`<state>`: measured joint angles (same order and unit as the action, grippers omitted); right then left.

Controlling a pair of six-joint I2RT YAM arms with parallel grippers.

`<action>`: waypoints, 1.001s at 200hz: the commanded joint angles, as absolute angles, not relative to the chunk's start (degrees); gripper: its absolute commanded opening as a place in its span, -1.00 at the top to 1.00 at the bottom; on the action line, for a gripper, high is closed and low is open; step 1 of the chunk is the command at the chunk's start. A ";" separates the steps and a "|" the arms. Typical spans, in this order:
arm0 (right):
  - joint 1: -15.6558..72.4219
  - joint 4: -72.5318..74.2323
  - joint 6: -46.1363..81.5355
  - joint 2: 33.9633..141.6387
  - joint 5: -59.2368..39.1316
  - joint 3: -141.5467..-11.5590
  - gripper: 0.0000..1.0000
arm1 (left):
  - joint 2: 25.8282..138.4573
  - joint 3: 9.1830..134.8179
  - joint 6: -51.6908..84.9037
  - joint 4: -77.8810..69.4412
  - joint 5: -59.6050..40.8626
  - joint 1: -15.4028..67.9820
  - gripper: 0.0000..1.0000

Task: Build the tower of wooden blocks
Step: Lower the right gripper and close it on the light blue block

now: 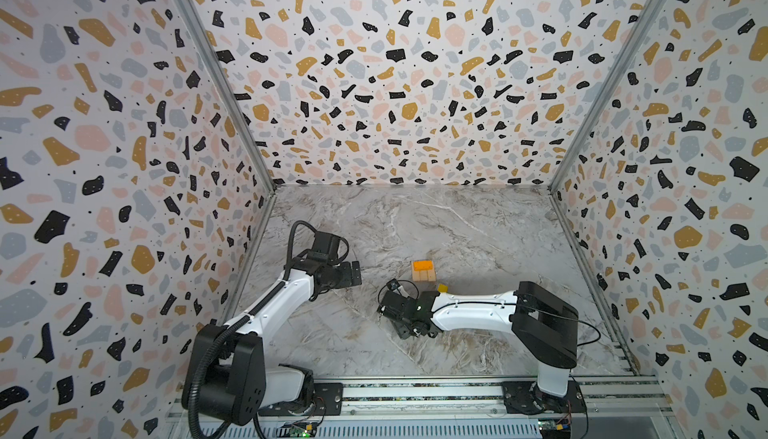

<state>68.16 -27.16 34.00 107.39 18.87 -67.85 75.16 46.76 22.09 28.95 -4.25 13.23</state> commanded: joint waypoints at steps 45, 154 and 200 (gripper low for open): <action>66.78 -29.35 33.25 102.64 16.47 -70.13 -0.36 | 73.94 47.55 21.52 29.87 -4.83 12.96 -1.00; 67.02 -29.91 42.09 108.47 11.91 -79.49 -0.56 | 73.26 48.78 22.06 31.28 -4.31 10.82 -1.00; 66.75 -31.89 43.86 111.14 14.49 -81.04 -0.55 | 72.09 48.00 21.86 31.38 -4.92 10.55 -1.00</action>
<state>66.92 -29.45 41.71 111.07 12.40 -79.15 73.30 46.87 22.09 30.57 -4.05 10.92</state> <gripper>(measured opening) 0.776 0.998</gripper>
